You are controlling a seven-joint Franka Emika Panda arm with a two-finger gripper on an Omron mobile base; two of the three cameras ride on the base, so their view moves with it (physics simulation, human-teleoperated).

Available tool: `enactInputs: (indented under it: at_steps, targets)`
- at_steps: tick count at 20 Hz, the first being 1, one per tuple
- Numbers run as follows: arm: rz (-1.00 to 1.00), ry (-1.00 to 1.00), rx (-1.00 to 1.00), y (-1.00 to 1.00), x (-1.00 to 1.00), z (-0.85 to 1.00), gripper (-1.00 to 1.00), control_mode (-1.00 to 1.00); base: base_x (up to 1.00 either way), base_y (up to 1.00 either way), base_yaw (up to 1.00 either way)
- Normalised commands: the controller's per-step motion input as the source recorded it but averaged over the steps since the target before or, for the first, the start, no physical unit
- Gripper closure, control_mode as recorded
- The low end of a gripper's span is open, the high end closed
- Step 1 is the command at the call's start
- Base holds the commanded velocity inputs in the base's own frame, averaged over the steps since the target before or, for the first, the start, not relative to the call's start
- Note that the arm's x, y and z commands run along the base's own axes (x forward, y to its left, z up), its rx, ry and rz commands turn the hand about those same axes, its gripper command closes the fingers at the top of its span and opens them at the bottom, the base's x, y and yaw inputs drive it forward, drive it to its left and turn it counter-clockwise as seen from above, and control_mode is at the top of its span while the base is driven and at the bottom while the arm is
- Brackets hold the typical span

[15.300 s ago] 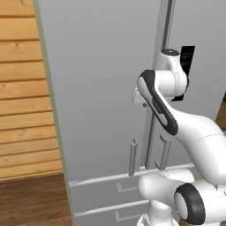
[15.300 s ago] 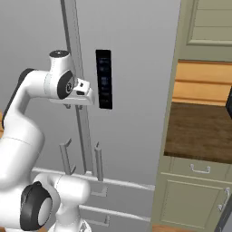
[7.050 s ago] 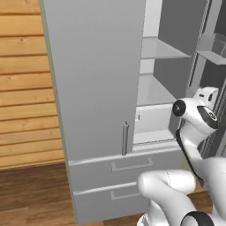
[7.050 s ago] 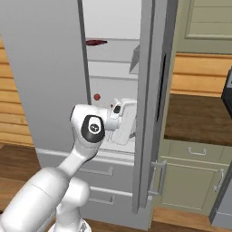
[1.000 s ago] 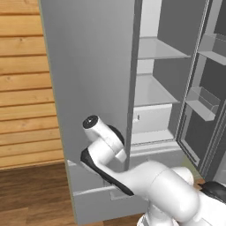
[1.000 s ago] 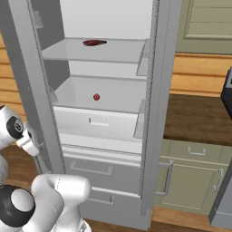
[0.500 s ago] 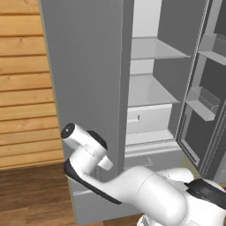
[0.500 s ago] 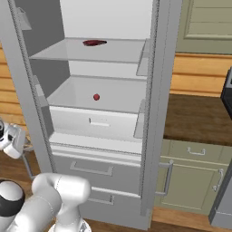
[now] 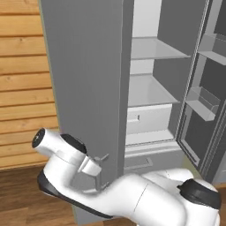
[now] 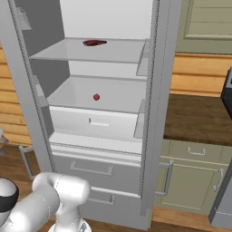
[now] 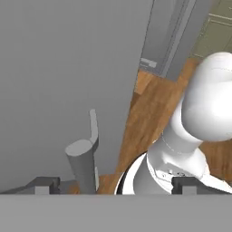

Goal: Take the strawberry from the fridge and place it on top of the pancake, located on the dining counter.

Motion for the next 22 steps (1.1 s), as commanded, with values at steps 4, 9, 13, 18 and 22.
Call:
enactInputs:
  at_steps: [4, 9, 13, 18, 22]
  targets:
    - [0.38, 0.08, 0.17, -0.50, -0.67, 0.76, -1.00, -1.00, 0.00, 0.00, 0.00]
    - [0.42, 0.07, 0.51, -0.61, -0.44, 0.68, -1.00, -1.00, 0.00, 0.00, 0.00]
    - [0.38, 0.00, 0.60, -0.67, -0.43, 0.76, -1.00, -1.00, 0.00, 0.00, 0.00]
    - [0.27, 0.01, 0.74, -0.82, -0.07, 0.63, -1.00, -1.00, 0.00, 0.00, 0.00]
    - [0.12, 0.00, 0.79, -0.96, 0.17, 0.33, -1.00, -1.00, 0.00, 0.00, 0.00]
